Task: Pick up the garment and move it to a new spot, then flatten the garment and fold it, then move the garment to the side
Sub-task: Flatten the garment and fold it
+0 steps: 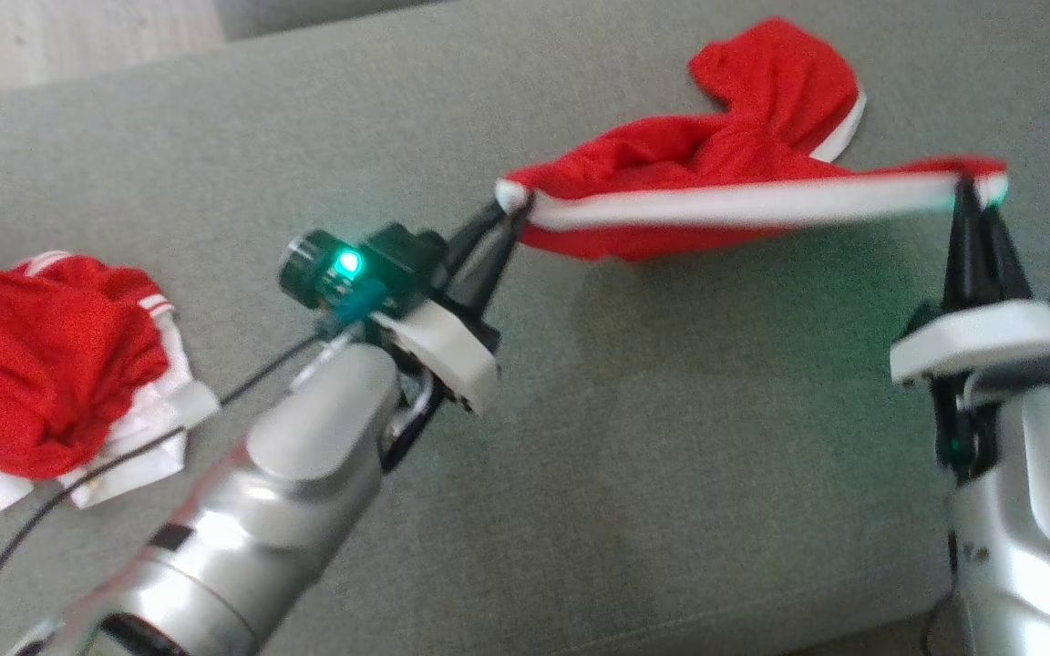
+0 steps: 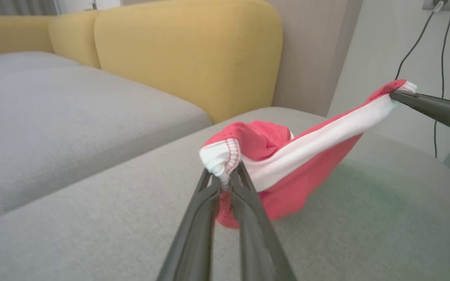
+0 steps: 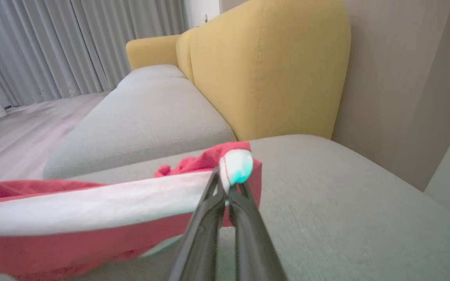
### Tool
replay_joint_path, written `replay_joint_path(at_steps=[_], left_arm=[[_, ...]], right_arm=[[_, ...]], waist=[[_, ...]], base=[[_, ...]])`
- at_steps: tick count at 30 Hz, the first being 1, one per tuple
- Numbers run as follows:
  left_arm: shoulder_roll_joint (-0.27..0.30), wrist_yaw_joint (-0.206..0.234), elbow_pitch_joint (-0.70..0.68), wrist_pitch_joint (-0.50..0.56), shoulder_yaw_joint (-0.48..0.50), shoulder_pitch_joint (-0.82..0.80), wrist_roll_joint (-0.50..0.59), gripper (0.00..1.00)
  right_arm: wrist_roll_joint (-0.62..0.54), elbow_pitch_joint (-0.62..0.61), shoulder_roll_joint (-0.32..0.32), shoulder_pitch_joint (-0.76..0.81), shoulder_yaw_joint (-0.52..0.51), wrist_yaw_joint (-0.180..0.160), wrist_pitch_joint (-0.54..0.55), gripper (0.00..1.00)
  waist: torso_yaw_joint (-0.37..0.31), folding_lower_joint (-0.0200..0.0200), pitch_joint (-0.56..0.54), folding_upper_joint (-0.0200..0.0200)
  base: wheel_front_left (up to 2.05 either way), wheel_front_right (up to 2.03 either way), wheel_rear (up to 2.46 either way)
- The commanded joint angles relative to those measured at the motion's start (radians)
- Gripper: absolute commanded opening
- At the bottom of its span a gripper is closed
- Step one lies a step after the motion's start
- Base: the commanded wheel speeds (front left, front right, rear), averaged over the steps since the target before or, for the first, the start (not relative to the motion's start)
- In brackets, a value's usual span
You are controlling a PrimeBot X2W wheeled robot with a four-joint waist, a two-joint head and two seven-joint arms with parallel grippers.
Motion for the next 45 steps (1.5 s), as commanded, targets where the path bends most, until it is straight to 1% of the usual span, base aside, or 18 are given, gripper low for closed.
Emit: replay_joint_path(at_steps=[1, 4, 7, 11, 15, 19, 21, 24, 26, 29, 32, 34, 38, 41, 45], left_arm=[[0.030, 0.006, -0.033, -0.012, 0.041, -0.063, -0.003, 0.00], [0.066, 0.005, -0.058, -0.007, 0.070, -0.103, -0.012, 0.00], [0.109, 0.007, -0.069, 0.025, 0.103, -0.164, -0.026, 0.00], [0.165, 0.020, -0.062, 0.083, 0.144, -0.250, -0.040, 0.00], [0.201, 0.018, -0.057, 0.129, 0.169, -0.309, -0.057, 0.00], [0.219, 0.014, -0.074, 0.164, 0.184, -0.344, -0.076, 0.00], [0.228, 0.020, -0.088, 0.177, 0.190, -0.350, -0.082, 0.00], [0.237, 0.035, -0.110, 0.200, 0.193, -0.333, -0.092, 0.00], [0.244, 0.042, -0.129, 0.214, 0.195, -0.306, -0.105, 0.00], [0.248, 0.053, -0.167, 0.229, 0.201, -0.256, -0.132, 0.00], [0.246, 0.058, -0.196, 0.238, 0.194, -0.223, -0.141, 0.00], [0.249, 0.062, -0.223, 0.248, 0.181, -0.201, -0.137, 0.00], [0.265, 0.090, -0.256, 0.265, 0.190, -0.200, -0.140, 0.00], [0.293, 0.105, -0.261, 0.282, 0.216, -0.247, -0.141, 0.00], [0.326, 0.102, -0.209, 0.293, 0.237, -0.355, -0.122, 0.00]], right_arm=[[-0.002, -0.046, -0.004, -0.060, 0.034, 0.007, 0.003, 0.00], [-0.005, -0.076, -0.015, -0.124, 0.070, 0.007, 0.025, 0.00], [0.011, -0.080, -0.036, -0.205, 0.102, 0.007, 0.044, 0.00], [0.043, -0.051, -0.070, -0.306, 0.165, 0.007, 0.071, 0.00], [0.076, -0.005, -0.106, -0.379, 0.233, 0.007, 0.090, 0.00], [0.104, 0.022, -0.142, -0.428, 0.295, 0.007, 0.086, 0.00], [0.118, 0.028, -0.158, -0.440, 0.311, 0.007, 0.083, 0.00], [0.146, 0.037, -0.173, -0.435, 0.316, 0.007, 0.105, 0.00], [0.184, 0.043, -0.171, -0.421, 0.300, 0.007, 0.132, 0.00], [0.191, 0.045, -0.188, -0.391, 0.298, 0.007, 0.162, 0.00], [0.192, 0.031, -0.204, -0.373, 0.313, 0.007, 0.161, 0.00], [0.168, 0.018, -0.224, -0.361, 0.333, 0.007, 0.163, 0.00], [0.167, 0.004, -0.227, -0.377, 0.336, 0.007, 0.196, 0.00], [0.172, 0.004, -0.221, -0.447, 0.343, 0.007, 0.229, 0.00], [0.141, 0.075, -0.207, -0.614, 0.382, 0.007, 0.217, 0.00]], waist=[[0.022, 0.0001, -0.032, 0.0000], [0.039, 0.0001, -0.074, 0.0000], [0.049, 0.0001, -0.117, 0.0000], [0.058, 0.0001, -0.172, 0.0000], [0.066, 0.0001, -0.213, 0.0000], [0.080, 0.0001, -0.238, 0.0000], [0.090, 0.0001, -0.247, 0.0000], [0.105, 0.0001, -0.260, 0.0000], [0.112, 0.0001, -0.263, 0.0000], [0.122, 0.0001, -0.262, 0.0000], [0.130, 0.0001, -0.256, 0.0000], [0.133, 0.0001, -0.244, 0.0000], [0.130, 0.0001, -0.189, 0.0000], [0.114, 0.0001, -0.095, 0.0000], [0.083, 0.0001, 0.030, 0.0000]], base=[[0.00, 0.00, 0.00], [0.00, 0.00, 0.00], [0.00, 0.00, 0.00], [0.00, 0.00, 0.00], [0.00, 0.00, 0.00], [0.00, 0.00, 0.00], [0.00, 0.00, 0.00], [0.00, 0.00, 0.00], [0.00, 0.00, 0.00], [0.00, 0.00, 0.00], [0.00, 0.00, 0.00], [0.00, 0.00, 0.00], [0.00, 0.00, 0.00], [0.00, 0.00, 0.00], [0.00, 0.00, 0.00]])
